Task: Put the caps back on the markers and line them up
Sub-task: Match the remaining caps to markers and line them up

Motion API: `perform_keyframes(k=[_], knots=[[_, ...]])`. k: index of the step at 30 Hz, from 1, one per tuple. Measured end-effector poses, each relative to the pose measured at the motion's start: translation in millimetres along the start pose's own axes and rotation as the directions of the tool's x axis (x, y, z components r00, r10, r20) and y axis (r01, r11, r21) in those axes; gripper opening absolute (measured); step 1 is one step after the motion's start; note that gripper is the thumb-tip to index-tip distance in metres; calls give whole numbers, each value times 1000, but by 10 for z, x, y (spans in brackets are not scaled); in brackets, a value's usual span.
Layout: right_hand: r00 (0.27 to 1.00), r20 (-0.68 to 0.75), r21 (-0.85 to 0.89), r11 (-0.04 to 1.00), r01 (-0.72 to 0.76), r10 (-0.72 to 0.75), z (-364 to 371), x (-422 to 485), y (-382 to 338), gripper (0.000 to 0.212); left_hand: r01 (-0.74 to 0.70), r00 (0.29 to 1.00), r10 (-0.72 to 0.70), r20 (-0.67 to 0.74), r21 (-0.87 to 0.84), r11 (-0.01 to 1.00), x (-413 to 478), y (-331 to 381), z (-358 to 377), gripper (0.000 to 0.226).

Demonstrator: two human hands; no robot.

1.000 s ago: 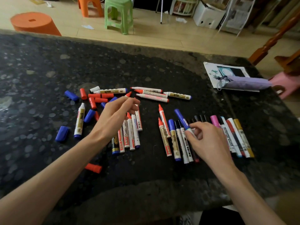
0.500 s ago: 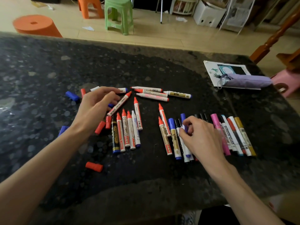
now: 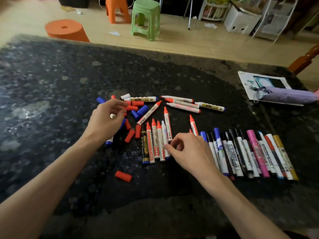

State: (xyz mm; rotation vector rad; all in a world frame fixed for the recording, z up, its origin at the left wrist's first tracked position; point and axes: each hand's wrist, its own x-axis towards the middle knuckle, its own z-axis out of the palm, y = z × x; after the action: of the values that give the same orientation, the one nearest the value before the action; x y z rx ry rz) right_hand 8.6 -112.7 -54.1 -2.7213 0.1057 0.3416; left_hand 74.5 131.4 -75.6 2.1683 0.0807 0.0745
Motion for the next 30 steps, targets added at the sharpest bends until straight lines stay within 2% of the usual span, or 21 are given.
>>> perform_keyframes(k=[4, 6, 13, 19, 21, 24, 26, 28, 30], knots=[[996, 59, 0, 998, -64, 64, 27, 22, -30, 24, -204, 978, 178, 113, 307, 930, -7, -41, 34, 48], [992, 80, 4, 995, -100, 99, 4, 22, -24, 23, -245, 967, 197, 159, 397, 885, 13, -39, 86, 52], [986, 63, -7, 988, -151, 151, -72, -27, -1, 29, -258, 966, 218, 138, 549, 795, 107, -4, 232, 38], [988, -71, 120, 985, -125, 134, -160, -24, 63, 23, -287, 952, 290, 98, 610, 739, 128, 31, 325, 25], [988, -111, 180, 979, -91, 112, -181, -16, 100, 19, -306, 945, 308, 105, 615, 727, 132, 23, 329, 24], [985, -165, 219, 976, -22, 59, -227, -10, 154, 31, -337, 936, 320, 145, 628, 701, 126, 3, 301, 22], [983, -176, 222, 975, -5, 45, -250, -7, 192, 31, -351, 931, 331, 152, 613, 707, 129, 5, 268, 20], [981, -188, 239, 971, -2, 48, -254, 5, 240, 26, -319, 943, 322, 77, 477, 819, 110, 58, 244, 21], [979, -197, 266, 964, 2, 53, -250, 13, 275, 22, -173, 985, 170, 32, 164, 971, 80, 161, 236, 27]])
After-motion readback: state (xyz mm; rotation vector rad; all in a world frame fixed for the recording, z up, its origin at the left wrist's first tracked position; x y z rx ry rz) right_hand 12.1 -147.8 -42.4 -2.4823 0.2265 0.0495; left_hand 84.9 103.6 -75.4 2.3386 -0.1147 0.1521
